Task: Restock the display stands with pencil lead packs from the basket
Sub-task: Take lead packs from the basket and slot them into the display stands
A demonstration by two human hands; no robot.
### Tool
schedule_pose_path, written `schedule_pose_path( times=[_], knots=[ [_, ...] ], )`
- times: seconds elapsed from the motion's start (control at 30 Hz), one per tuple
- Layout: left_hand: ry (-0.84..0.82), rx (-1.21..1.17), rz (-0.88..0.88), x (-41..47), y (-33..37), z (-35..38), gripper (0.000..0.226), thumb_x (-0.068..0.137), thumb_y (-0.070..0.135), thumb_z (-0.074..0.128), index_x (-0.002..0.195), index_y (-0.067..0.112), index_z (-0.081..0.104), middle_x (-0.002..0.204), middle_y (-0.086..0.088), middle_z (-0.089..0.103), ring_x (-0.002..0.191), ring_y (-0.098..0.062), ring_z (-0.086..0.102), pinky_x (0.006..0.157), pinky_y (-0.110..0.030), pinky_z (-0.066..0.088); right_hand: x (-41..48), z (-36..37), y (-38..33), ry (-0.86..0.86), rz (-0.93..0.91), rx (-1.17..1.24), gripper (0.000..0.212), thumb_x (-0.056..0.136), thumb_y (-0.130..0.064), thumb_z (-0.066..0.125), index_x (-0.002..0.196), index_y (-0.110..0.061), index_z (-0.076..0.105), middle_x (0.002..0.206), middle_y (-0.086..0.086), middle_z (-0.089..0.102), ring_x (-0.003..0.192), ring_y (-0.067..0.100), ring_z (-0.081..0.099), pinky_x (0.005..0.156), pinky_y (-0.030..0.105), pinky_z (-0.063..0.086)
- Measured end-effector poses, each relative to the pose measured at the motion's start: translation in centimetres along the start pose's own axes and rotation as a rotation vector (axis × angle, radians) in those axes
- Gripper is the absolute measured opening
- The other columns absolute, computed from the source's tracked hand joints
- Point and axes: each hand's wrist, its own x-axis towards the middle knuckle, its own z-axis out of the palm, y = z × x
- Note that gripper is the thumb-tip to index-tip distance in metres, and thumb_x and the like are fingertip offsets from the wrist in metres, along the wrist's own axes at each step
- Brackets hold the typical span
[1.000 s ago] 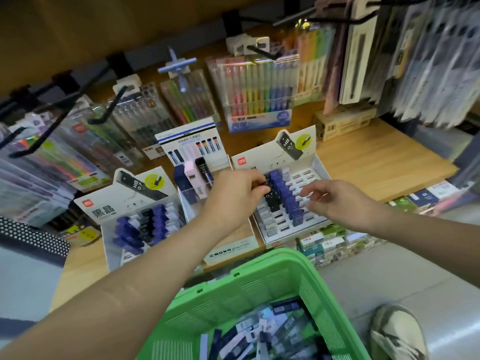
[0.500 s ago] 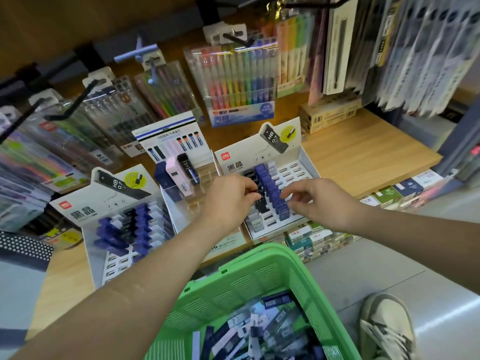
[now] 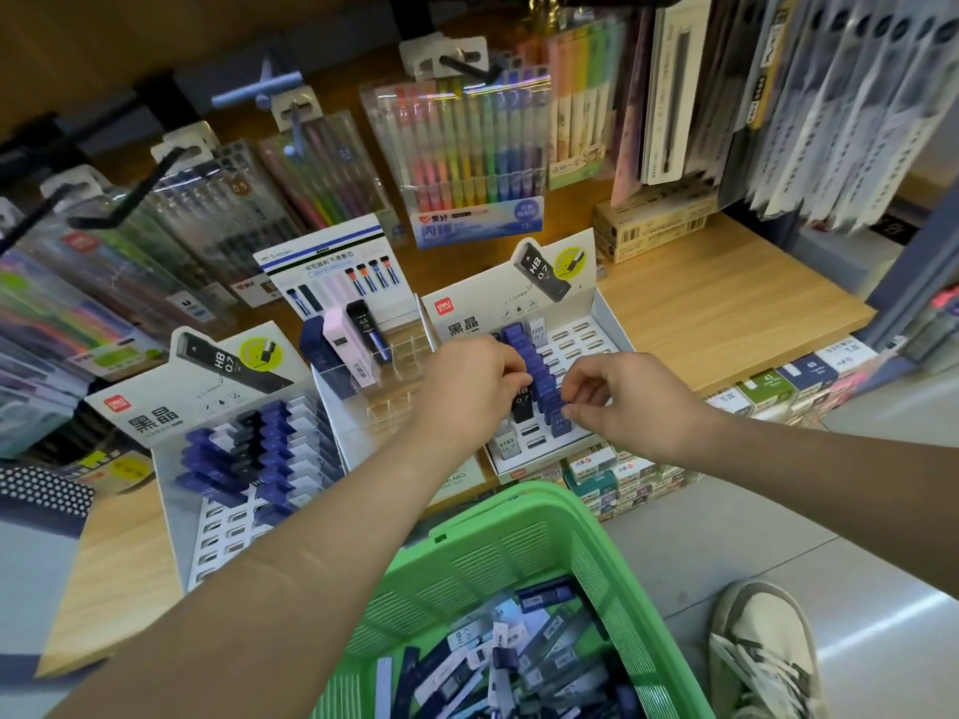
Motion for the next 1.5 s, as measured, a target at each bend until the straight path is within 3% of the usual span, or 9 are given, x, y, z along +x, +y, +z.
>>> schedule_pose_path(
  times=[0.33, 0.43, 0.63, 0.77, 0.97, 1.07, 1.27, 1.37, 1.5],
  knots=[
    [-0.161, 0.03, -0.013, -0.6, 0.1, -0.6, 0.015, 0.09, 0.021, 0.064, 0.098, 0.021, 0.076, 0.093, 0.003, 0.072, 0.086, -0.014, 0.064, 0.084, -0.029, 0.051, 0.4, -0.8, -1.9, 0.062, 0.041, 0.031, 0.023, 0.089, -0.002, 0.057, 0.085, -0.023, 0.065, 0.075, -0.005, 0.062, 0.067, 0.013, 0.061, 0.064, 0.021, 0.05],
    [-0.036, -0.027, -0.049, -1.7, 0.2, -1.6, 0.019, 0.093, 0.021, 0.058, 0.104, 0.02, 0.074, 0.101, 0.005, 0.069, 0.087, -0.009, 0.059, 0.085, -0.023, 0.047, 0.0, -1.2, -2.6, 0.026, 0.025, 0.039, 0.025, 0.089, -0.003, 0.057, 0.084, -0.027, 0.064, 0.075, -0.005, 0.062, 0.056, 0.002, 0.054, 0.051, 0.01, 0.039],
    [0.171, -0.246, -0.17, -10.4, -1.8, -3.0, 0.022, 0.082, 0.013, 0.061, 0.086, 0.03, 0.074, 0.077, 0.032, 0.057, 0.076, 0.012, 0.053, 0.066, -0.007, 0.039, -2.3, -1.0, -4.6, -0.288, -0.004, -0.002, 0.025, 0.09, -0.005, 0.057, 0.089, -0.028, 0.065, 0.078, 0.001, 0.067, 0.064, 0.011, 0.062, 0.059, 0.022, 0.05],
    [-0.103, -0.222, -0.322, -16.8, -4.5, 1.2, 0.024, 0.083, 0.013, 0.058, 0.089, 0.03, 0.074, 0.089, 0.021, 0.067, 0.074, 0.004, 0.06, 0.07, -0.016, 0.049, -5.1, 2.3, -4.4, -0.602, -0.015, -0.319, 0.022, 0.094, -0.012, 0.054, 0.109, -0.026, 0.064, 0.09, -0.001, 0.068, 0.069, 0.01, 0.064, 0.068, 0.026, 0.054],
    [-0.659, -0.041, -0.408, -25.7, -9.4, 10.1, 0.041, 0.081, 0.011, 0.059, 0.119, 0.025, 0.065, 0.118, -0.001, 0.064, 0.104, -0.018, 0.059, 0.081, -0.024, 0.049, -8.1, 11.1, -0.9, -0.83, 0.07, -0.443, 0.039, 0.093, -0.012, 0.054, 0.132, -0.019, 0.054, 0.12, 0.005, 0.063, 0.1, 0.021, 0.061, 0.086, 0.036, 0.053],
    [-0.756, -0.011, -0.421, -29.0, -11.0, 13.1, 0.064, 0.08, 0.017, 0.065, 0.14, 0.022, 0.046, 0.131, -0.009, 0.052, 0.118, -0.025, 0.047, 0.096, -0.029, 0.041, -8.9, 16.1, 2.2, -0.855, 0.108, -0.505, 0.048, 0.094, -0.012, 0.055, 0.14, -0.013, 0.045, 0.131, 0.014, 0.056, 0.104, 0.024, 0.056, 0.081, 0.03, 0.047],
    [-0.89, -0.037, -0.525, -31.8, -12.0, 16.6, 0.113, 0.071, 0.046, 0.079, 0.152, 0.021, 0.005, 0.156, -0.007, 0.01, 0.138, -0.038, 0.024, 0.114, -0.044, 0.026, -11.0, 22.5, 7.4, -0.961, 0.227, -0.563, 0.106, 0.082, -0.044, 0.075, 0.156, -0.011, 0.006, 0.163, 0.013, 0.009, 0.146, 0.032, 0.022, 0.115, 0.038, 0.032],
    [-0.84, 0.0, -0.588, -32.0, -11.8, 17.3, 0.11, 0.066, 0.046, 0.082, 0.148, 0.026, 0.011, 0.148, -0.007, 0.022, 0.132, -0.036, 0.029, 0.108, -0.048, 0.031, -11.9, 24.3, 7.9, -0.992, 0.228, -0.728, 0.121, 0.07, -0.053, 0.081, 0.154, -0.019, 0.003, 0.156, 0.013, 0.01, 0.141, 0.037, 0.026, 0.109, 0.049, 0.037],
    [-0.774, 0.028, -0.733, -31.4, -12.8, 17.5, 0.092, 0.071, 0.05, 0.077, 0.139, 0.016, 0.027, 0.135, -0.012, 0.047, 0.124, -0.033, 0.045, 0.101, -0.049, 0.041, -12.2, 25.7, 7.9, -0.957, 0.144, -0.879, 0.121, 0.062, -0.058, 0.084, 0.151, -0.018, 0.012, 0.152, 0.012, 0.026, 0.14, 0.031, 0.03, 0.109, 0.057, 0.025]
  ],
)
